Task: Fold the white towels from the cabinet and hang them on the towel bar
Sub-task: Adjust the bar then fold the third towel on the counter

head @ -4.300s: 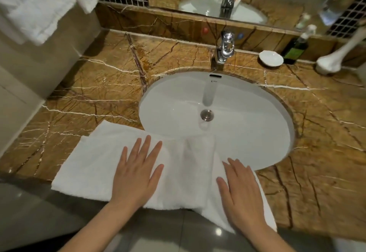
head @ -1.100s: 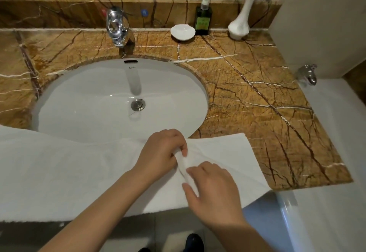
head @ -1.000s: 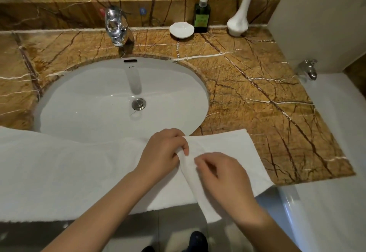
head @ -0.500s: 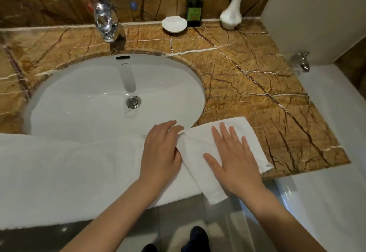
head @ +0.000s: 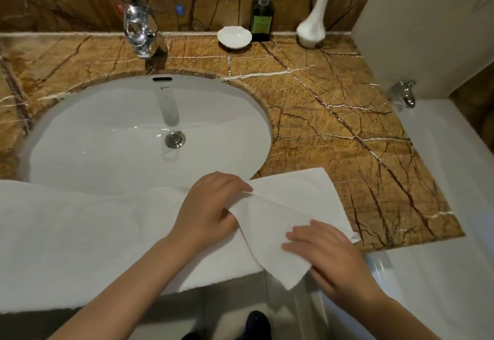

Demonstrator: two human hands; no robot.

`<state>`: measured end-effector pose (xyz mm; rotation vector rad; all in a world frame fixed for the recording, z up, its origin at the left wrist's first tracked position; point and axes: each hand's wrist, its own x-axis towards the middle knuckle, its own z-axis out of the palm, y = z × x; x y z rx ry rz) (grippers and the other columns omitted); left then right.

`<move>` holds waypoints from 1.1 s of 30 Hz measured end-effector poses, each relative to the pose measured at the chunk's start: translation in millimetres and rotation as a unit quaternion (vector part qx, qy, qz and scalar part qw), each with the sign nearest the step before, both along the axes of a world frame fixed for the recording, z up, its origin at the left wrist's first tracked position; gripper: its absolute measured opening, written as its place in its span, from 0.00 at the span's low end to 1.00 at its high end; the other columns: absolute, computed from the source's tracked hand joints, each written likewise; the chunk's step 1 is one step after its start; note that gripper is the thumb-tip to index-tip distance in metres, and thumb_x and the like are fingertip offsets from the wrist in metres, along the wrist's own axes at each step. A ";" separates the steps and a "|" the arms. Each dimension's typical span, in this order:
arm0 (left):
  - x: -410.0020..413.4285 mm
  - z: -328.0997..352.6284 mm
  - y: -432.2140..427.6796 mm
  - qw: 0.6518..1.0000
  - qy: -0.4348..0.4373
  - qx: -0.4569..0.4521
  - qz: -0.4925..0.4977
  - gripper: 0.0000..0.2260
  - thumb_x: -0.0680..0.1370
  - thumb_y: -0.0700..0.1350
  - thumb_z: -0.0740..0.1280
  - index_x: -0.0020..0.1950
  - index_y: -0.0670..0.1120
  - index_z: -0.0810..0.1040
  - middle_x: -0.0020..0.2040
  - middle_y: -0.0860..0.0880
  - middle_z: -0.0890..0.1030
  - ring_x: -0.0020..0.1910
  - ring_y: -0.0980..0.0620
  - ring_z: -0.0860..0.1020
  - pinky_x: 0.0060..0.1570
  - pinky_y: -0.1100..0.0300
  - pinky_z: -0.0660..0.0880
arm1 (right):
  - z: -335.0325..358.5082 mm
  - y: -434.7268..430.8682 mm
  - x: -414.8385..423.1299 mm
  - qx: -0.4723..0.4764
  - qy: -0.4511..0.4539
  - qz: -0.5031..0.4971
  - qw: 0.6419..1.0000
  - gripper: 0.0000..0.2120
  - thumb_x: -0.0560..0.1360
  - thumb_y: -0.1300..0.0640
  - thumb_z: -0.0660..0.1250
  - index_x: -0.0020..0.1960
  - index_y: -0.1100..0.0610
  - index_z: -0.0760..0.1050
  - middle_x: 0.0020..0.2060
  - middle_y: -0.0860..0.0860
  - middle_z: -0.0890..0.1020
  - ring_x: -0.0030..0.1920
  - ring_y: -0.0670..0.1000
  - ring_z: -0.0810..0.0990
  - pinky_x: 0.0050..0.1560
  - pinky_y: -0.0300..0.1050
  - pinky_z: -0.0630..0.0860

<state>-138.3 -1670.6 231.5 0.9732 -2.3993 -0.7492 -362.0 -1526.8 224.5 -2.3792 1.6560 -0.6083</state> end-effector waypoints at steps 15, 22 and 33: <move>-32.5 22.0 -26.7 0.990 0.007 0.127 0.058 0.11 0.70 0.61 0.64 0.32 0.56 0.73 0.30 0.56 0.76 0.32 0.59 0.72 0.37 0.58 0.69 | 25.7 -73.0 -25.5 0.158 -0.312 -0.348 0.870 0.14 0.78 0.53 0.64 0.35 0.56 0.75 0.30 0.50 0.77 0.31 0.47 0.72 0.32 0.44 0.65; -48.2 13.9 -33.8 0.957 -0.070 0.278 0.038 0.05 0.72 0.43 0.73 0.37 0.46 0.81 0.27 0.55 0.75 0.27 0.59 0.70 0.34 0.64 0.68 | 11.2 -45.7 -30.4 0.189 -0.119 -0.415 0.882 0.13 0.78 0.45 0.60 0.40 0.53 0.72 0.28 0.44 0.68 0.36 0.52 0.71 0.28 0.41 0.58; -52.4 6.7 -26.2 0.969 -0.146 0.167 0.105 0.12 0.64 0.61 0.71 0.34 0.54 0.79 0.31 0.53 0.78 0.32 0.58 0.75 0.34 0.61 0.69 | 9.5 -44.5 -25.5 0.081 -0.104 -0.468 0.874 0.09 0.76 0.48 0.63 0.46 0.51 0.77 0.35 0.50 0.81 0.35 0.54 0.77 0.33 0.46 0.74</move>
